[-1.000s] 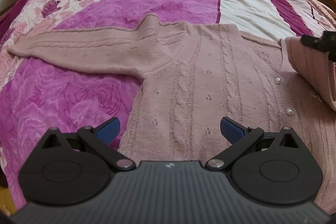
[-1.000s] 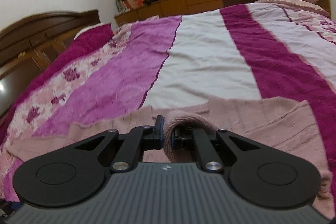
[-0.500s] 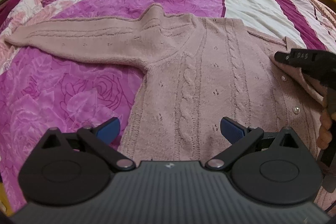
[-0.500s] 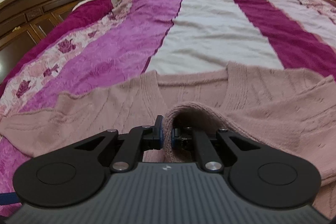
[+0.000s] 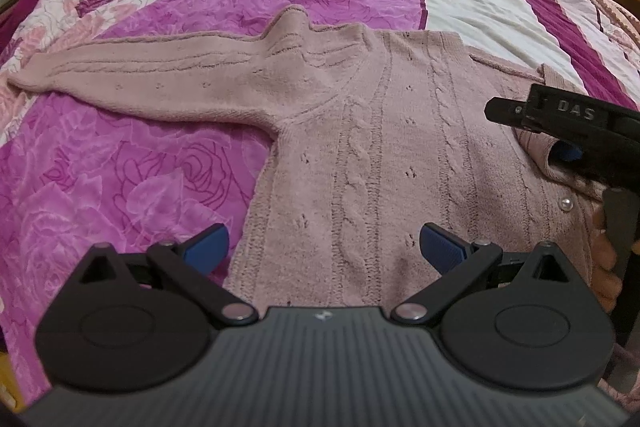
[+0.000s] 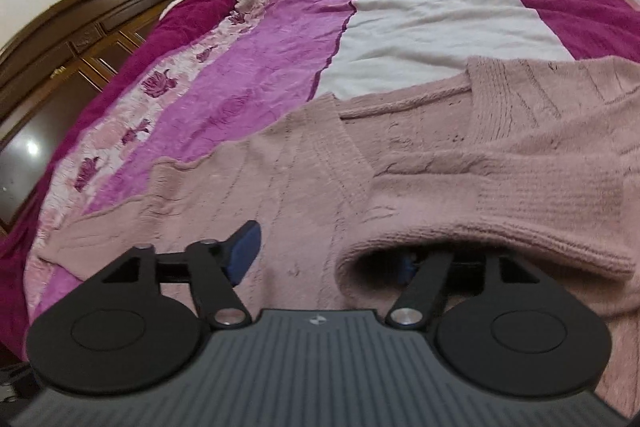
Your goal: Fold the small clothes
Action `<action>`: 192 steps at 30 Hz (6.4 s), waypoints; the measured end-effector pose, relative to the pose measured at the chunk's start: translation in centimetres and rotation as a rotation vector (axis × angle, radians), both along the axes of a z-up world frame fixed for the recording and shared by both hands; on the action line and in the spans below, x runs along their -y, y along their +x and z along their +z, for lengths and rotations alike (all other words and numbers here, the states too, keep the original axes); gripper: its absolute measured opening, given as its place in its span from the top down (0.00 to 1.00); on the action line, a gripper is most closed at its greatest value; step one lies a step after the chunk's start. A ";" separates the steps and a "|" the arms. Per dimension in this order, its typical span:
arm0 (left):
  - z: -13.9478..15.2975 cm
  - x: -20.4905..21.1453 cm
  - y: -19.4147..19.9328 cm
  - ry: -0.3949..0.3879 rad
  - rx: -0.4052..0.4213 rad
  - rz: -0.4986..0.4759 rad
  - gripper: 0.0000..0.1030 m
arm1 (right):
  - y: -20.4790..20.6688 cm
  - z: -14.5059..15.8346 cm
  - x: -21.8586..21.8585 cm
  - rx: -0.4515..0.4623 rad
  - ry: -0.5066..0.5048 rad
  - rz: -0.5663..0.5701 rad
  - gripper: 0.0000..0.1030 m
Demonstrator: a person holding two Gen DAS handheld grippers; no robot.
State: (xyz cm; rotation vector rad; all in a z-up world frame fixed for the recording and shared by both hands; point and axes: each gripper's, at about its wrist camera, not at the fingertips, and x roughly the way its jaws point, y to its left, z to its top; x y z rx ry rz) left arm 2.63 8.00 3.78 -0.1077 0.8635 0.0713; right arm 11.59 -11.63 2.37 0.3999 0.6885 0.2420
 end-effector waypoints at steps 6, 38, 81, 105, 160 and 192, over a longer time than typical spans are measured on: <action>0.0 0.2 0.2 0.003 -0.002 -0.005 0.00 | -1.9 0.5 1.0 -0.001 0.052 0.015 0.13; 2.2 12.1 3.1 0.158 0.115 -0.314 0.00 | -12.9 4.0 15.9 0.103 -0.021 -0.318 0.04; 1.4 21.9 5.4 0.241 0.288 -0.668 0.91 | -13.8 1.1 18.6 0.057 0.108 -0.447 0.04; 0.8 6.1 8.1 0.121 0.196 -0.108 0.89 | -13.1 0.7 17.5 0.043 0.052 -0.416 0.04; 2.6 -1.2 6.9 0.080 0.133 -0.002 0.54 | -10.4 0.7 12.6 0.047 -0.160 -0.244 0.04; -0.4 -20.0 8.2 -0.141 0.140 0.487 0.42 | -12.6 1.4 9.6 -0.001 -0.198 -0.215 0.04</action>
